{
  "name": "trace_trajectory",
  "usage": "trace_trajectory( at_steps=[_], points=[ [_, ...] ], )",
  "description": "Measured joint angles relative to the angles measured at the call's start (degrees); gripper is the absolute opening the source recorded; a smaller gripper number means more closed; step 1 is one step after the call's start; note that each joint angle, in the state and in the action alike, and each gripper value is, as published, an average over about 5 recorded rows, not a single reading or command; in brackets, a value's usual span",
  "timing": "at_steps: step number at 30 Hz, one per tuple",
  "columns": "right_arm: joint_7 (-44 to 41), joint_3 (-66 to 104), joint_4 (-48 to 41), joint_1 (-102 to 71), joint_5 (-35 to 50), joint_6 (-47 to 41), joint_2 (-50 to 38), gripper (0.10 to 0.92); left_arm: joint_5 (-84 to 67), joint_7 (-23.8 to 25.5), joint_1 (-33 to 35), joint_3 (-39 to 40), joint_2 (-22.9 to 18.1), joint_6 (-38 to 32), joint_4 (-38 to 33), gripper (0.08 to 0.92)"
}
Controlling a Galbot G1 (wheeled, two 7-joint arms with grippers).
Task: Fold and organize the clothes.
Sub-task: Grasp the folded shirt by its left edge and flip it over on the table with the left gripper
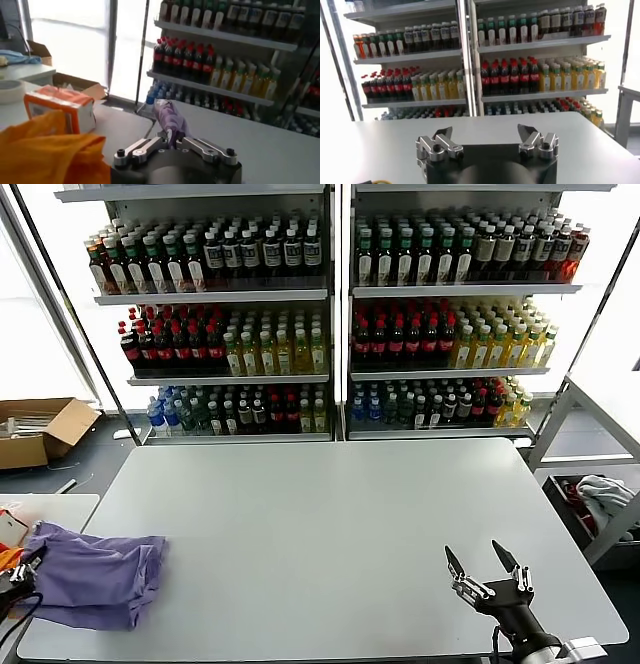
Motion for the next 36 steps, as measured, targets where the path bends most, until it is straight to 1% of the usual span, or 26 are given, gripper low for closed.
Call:
trace_trajectory(
  at_steps=[3,7,10,13,16,20,29,33,36],
  points=[
    [0.0,0.4,-0.2,0.2,0.2,0.0,-0.3,0.823,-0.9,-0.4,-0.1,-1.8,1.7,0.7,-1.2,0.138],
    [0.0,0.6,-0.2,0.5,0.4,0.0,-0.5,0.823,-1.1,-0.8,-0.2,-2.4,2.8,1.4,-3.4,0.138],
    [0.1,0.4,-0.3,0.9,0.3,-0.2,-0.3,0.823,-0.3,-0.8,0.1,-1.3,2.9,1.5,-5.3,0.138],
    [0.3,0.2,-0.4,1.7,0.2,-0.5,-0.3,0.823,1.6,-1.0,0.4,1.8,2.2,1.3,-7.1,0.138],
    [0.5,0.0,-0.2,2.4,0.2,-0.9,-0.4,0.823,4.6,-1.3,-0.1,7.3,0.9,0.9,-8.4,0.138],
    [0.6,0.2,0.3,2.6,0.2,-1.2,-0.4,0.823,9.6,-1.8,-1.5,17.5,-1.3,0.3,-8.8,0.138],
    [0.9,-0.6,0.7,1.6,-1.1,-1.6,0.3,0.823,14.8,-3.8,-7.5,40.6,-6.0,0.7,-5.7,0.138],
    [1.4,-1.9,0.5,1.7,-1.8,-2.4,0.1,0.823,14.0,-5.4,-10.8,47.7,-8.0,1.0,-4.2,0.139],
    [1.9,-3.2,0.7,2.1,-1.3,-3.1,-0.3,0.823,12.7,-6.1,-13.0,51.2,-9.1,0.7,-3.7,0.177]
  ],
)
